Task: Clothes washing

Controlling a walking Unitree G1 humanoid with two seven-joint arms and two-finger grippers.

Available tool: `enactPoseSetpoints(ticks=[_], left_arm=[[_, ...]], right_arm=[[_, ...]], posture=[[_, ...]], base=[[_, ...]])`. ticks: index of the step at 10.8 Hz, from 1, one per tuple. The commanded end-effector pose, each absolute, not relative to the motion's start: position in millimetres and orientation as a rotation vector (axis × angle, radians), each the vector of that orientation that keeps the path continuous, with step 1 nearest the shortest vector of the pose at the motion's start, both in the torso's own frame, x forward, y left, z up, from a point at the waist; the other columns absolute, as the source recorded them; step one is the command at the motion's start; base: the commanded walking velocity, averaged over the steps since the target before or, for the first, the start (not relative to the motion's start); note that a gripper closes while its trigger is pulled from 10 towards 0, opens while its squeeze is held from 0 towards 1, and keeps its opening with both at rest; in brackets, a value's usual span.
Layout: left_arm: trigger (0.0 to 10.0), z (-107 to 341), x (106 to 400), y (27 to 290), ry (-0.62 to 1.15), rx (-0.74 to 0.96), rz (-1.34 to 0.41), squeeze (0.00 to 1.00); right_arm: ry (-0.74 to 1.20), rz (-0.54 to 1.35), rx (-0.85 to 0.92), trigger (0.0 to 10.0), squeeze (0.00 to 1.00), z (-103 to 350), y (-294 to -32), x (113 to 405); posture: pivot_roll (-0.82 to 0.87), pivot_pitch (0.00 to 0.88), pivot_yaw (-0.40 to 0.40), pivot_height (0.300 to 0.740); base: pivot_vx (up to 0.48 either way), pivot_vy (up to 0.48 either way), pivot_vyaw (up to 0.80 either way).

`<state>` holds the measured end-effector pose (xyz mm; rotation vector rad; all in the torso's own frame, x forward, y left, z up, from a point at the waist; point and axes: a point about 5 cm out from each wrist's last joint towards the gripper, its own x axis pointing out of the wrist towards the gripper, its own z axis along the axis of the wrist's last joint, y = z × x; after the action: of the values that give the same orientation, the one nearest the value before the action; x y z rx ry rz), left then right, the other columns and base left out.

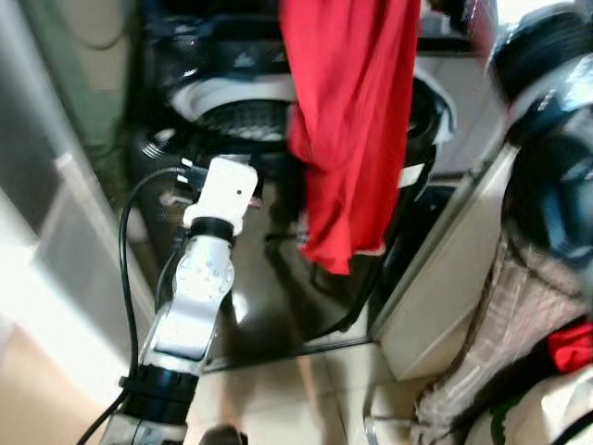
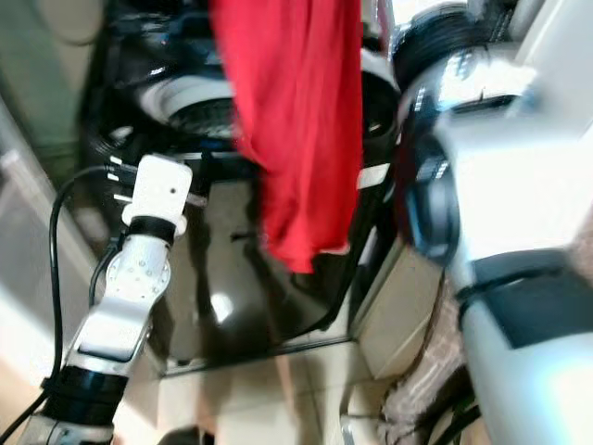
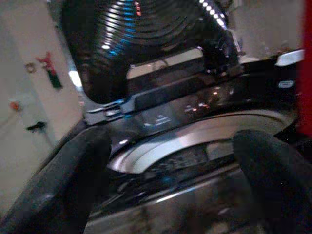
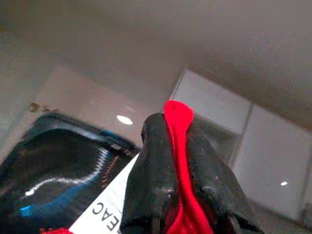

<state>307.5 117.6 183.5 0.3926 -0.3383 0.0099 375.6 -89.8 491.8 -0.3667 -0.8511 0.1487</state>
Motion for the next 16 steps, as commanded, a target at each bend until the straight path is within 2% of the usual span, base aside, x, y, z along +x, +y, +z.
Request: enactPoseSetpoints(ticks=[1,5,6,8,10,11,12,13,14,15,16], left_arm=[[10.0,194.7,307.0,108.6,-0.395,0.395,-0.024,0.0],[10.0,245.1,283.1,93.2,-0.732,0.444,-0.111,0.0],[10.0,250.7,279.7,91.7,-0.774,0.451,-0.115,0.0],[10.0,254.4,274.7,90.8,-0.819,0.451,-0.119,0.0],[10.0,255.9,271.4,88.1,-0.856,0.455,-0.127,0.0],[10.0,255.9,271.4,88.1,-0.856,0.455,-0.127,0.0],[10.0,256.4,271.2,87.7,-0.859,0.455,-0.127,0.0],[10.0,254.6,267.5,89.5,-0.844,0.463,-0.117,0.0],[10.0,253.6,266.6,90.2,-0.837,0.466,-0.113,0.0],[10.0,251.4,266.3,90.8,-0.826,0.47,-0.113,0.0],[10.0,250.4,266.4,91.0,-0.821,0.473,-0.112,0.0]], right_arm=[[-0.858,0.113,-0.385,10.0,0.0,503.1,-93.8,371.5],[-0.887,-0.043,-0.377,10.0,0.0,520.1,-110.0,364.6],[-0.916,-0.075,-0.389,10.0,0.0,529.5,-111.2,358.8],[-1.072,-0.232,-0.405,10.0,0.0,569.2,-117.9,328.7],[-1.006,-0.261,-0.599,10.0,0.0,552.7,-105.0,342.2],[-1.006,-0.261,-0.599,10.0,0.0,552.7,-105.0,342.2],[-0.938,-0.228,-0.635,10.0,0.0,537.1,-100.8,354.0],[-0.397,0.128,-0.646,10.0,0.0,386.9,-76.5,418.2],[-0.289,0.198,-0.607,10.0,0.0,351.2,-70.9,423.3],[-0.17,0.303,-0.619,10.0,0.0,308.4,-59.8,424.1],[-0.119,0.358,-0.668,10.0,0.0,287.2,-54.6,422.7]], posture=[[0.13,0.0,-0.075,0.74],[0.16,0.0,-0.101,0.74],[0.17,0.0,-0.104,0.74],[0.18,0.0,-0.115,0.74],[0.19,0.0,-0.128,0.74],[0.19,0.0,-0.128,0.74],[0.2,0.0,-0.133,0.74],[0.22,0.004,-0.153,0.74],[0.22,0.008,-0.155,0.74],[0.23,0.01,-0.157,0.74],[0.22,0.013,-0.156,0.74]], base=[[0.48,0.0,0.0],[0.48,0.0,0.0],[0.48,0.0,0.0],[0.48,0.0,0.0],[0.0,0.0,0.0],[0.0,0.0,0.0],[0.0,0.0,0.0],[0.0,0.0,0.0],[0.0,0.0,0.0],[0.0,0.0,0.0],[0.0,0.0,0.0]])
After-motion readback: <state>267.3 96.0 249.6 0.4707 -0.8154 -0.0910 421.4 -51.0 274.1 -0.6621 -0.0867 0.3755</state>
